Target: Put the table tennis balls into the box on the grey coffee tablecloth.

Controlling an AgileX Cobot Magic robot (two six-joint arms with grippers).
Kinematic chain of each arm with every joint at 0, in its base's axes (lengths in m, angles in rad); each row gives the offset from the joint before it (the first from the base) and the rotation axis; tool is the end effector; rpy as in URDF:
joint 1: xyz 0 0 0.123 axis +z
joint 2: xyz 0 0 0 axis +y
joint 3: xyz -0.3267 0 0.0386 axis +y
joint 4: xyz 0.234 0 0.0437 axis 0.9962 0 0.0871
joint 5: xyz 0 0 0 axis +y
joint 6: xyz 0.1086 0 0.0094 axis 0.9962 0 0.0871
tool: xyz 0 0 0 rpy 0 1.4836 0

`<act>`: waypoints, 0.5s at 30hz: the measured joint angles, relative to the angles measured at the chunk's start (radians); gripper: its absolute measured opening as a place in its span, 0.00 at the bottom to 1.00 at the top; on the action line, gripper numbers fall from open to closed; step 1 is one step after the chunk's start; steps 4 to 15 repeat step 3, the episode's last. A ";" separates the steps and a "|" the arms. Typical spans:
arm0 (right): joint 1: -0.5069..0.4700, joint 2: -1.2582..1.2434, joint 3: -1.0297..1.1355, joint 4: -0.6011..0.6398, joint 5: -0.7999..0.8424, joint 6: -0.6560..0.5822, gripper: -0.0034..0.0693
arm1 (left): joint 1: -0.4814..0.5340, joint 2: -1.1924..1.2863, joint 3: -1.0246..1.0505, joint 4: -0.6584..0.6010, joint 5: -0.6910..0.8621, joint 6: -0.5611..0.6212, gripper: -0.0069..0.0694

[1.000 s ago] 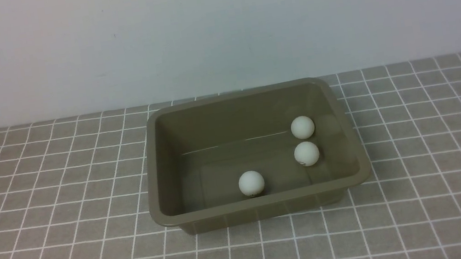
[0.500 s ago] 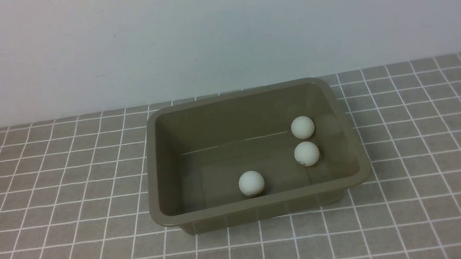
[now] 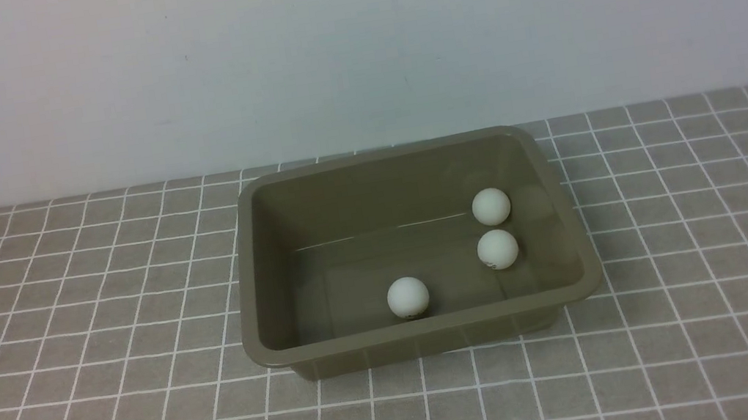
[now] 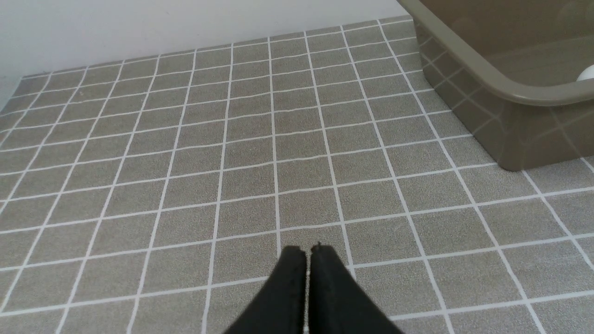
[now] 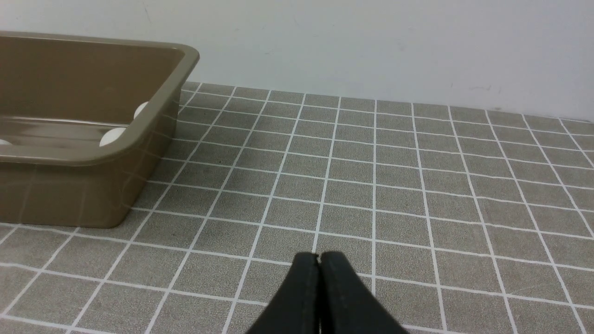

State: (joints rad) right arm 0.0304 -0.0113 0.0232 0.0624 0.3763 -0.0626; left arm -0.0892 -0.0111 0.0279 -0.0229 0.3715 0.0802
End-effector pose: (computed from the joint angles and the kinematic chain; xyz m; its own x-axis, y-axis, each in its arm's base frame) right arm 0.0114 0.0029 0.1665 -0.2955 -0.0135 -0.9553 -0.0536 0.9986 0.0024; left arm 0.0115 -0.0019 0.1653 -0.2891 0.0849 -0.9535 0.1142 0.9920 0.0537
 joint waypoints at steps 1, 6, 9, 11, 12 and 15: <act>0.000 0.000 0.000 0.000 0.000 0.000 0.03 | 0.000 0.000 0.000 0.000 0.000 0.000 0.08; 0.000 0.000 0.000 0.000 0.000 0.000 0.03 | 0.000 0.000 0.000 0.000 0.000 0.000 0.08; 0.000 0.000 0.000 0.000 0.000 0.000 0.03 | 0.000 0.000 0.000 0.000 0.000 0.000 0.08; 0.000 0.000 0.000 0.000 0.000 0.000 0.03 | 0.000 0.000 0.000 0.000 0.000 0.000 0.08; 0.000 0.000 0.000 0.000 0.000 0.000 0.03 | 0.000 0.000 0.000 0.000 0.000 0.000 0.08; 0.000 0.000 0.000 0.000 0.000 0.000 0.03 | 0.000 0.000 0.000 0.000 0.000 0.000 0.08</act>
